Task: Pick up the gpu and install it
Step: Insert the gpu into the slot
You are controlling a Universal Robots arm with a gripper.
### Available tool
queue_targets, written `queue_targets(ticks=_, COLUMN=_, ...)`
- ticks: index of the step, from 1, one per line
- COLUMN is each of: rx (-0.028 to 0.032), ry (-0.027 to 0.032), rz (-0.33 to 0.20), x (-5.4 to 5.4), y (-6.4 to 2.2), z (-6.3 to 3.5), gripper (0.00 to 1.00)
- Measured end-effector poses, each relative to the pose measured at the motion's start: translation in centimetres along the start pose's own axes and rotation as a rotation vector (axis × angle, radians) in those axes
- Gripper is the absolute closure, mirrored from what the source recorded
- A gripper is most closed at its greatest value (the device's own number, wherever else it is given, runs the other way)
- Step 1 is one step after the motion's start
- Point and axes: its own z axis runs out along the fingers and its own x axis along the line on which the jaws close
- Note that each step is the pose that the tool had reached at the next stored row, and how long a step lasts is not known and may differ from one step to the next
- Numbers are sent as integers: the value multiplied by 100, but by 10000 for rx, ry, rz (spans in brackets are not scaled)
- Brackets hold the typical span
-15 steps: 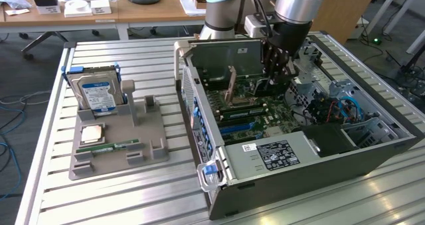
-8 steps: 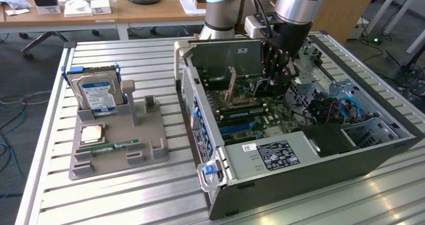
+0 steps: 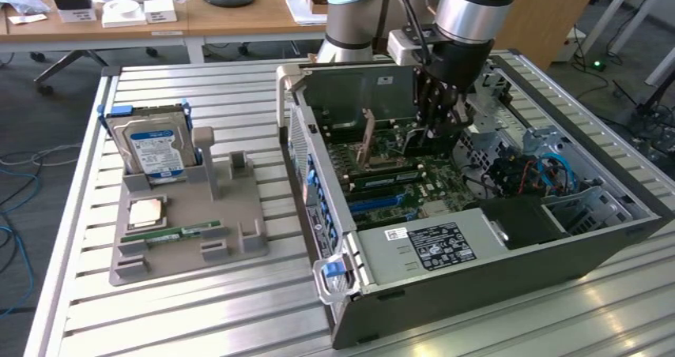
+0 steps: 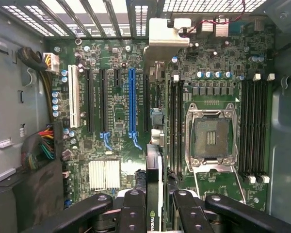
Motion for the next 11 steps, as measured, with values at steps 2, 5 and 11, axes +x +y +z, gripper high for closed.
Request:
queue_targets(ticks=2, rx=0, ry=2, rz=0, x=0, y=0, z=2, gripper=74)
queue_targets(ticks=5, rx=0, ry=0, rz=0, x=0, y=0, z=3, gripper=74)
queue_targets(ticks=11, rx=0, ry=-1, rz=0, x=1, y=1, z=35, gripper=74)
